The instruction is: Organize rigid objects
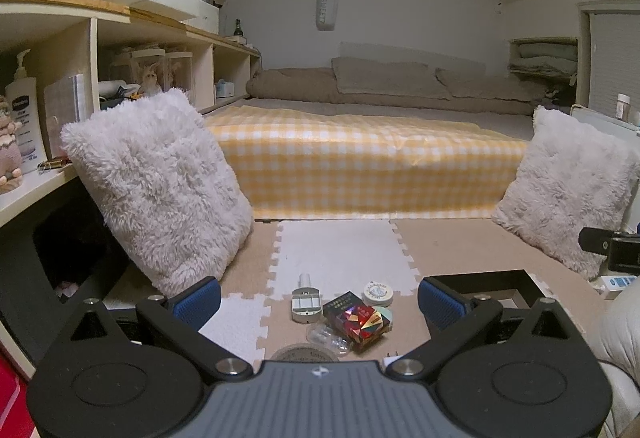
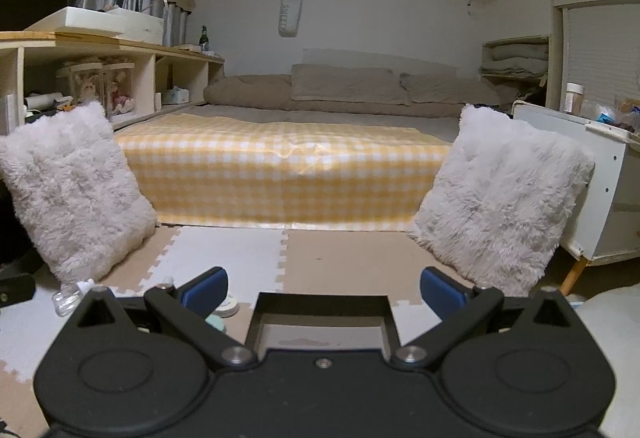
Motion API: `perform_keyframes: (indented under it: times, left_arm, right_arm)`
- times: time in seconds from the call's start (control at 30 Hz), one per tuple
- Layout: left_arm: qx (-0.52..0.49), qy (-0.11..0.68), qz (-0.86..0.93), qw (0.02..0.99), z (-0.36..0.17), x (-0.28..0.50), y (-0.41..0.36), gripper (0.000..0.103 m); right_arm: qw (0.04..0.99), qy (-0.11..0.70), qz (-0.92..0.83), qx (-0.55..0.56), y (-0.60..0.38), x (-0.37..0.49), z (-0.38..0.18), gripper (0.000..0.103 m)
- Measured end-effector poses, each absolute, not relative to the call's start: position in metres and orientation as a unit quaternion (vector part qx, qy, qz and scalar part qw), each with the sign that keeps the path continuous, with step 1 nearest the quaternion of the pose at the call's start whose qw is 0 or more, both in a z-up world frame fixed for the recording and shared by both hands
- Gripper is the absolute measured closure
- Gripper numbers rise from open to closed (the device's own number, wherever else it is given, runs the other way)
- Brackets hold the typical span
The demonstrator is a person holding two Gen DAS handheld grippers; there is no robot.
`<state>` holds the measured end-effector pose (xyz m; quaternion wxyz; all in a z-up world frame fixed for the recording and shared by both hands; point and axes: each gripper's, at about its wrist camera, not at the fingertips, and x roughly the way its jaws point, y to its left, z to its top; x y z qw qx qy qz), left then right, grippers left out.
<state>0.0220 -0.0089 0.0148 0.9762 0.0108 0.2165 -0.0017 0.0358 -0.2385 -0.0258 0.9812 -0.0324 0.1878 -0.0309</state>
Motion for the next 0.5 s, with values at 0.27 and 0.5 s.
perform_keyframes:
  times: [0.27, 0.5]
  left_arm:
    - [0.002, 0.249, -0.005, 0.968, 0.02, 0.052, -0.009, 0.0]
    - [0.005, 0.262, -0.004, 0.965, 0.025, 0.085, -0.012, 0.0]
  right_arm:
    - [0.978, 0.206, -0.034, -0.02, -0.259, 0.069, -0.024, 0.0]
    - [0.977, 0.206, -0.05, -0.02, -0.276, 0.102, -0.023, 0.0]
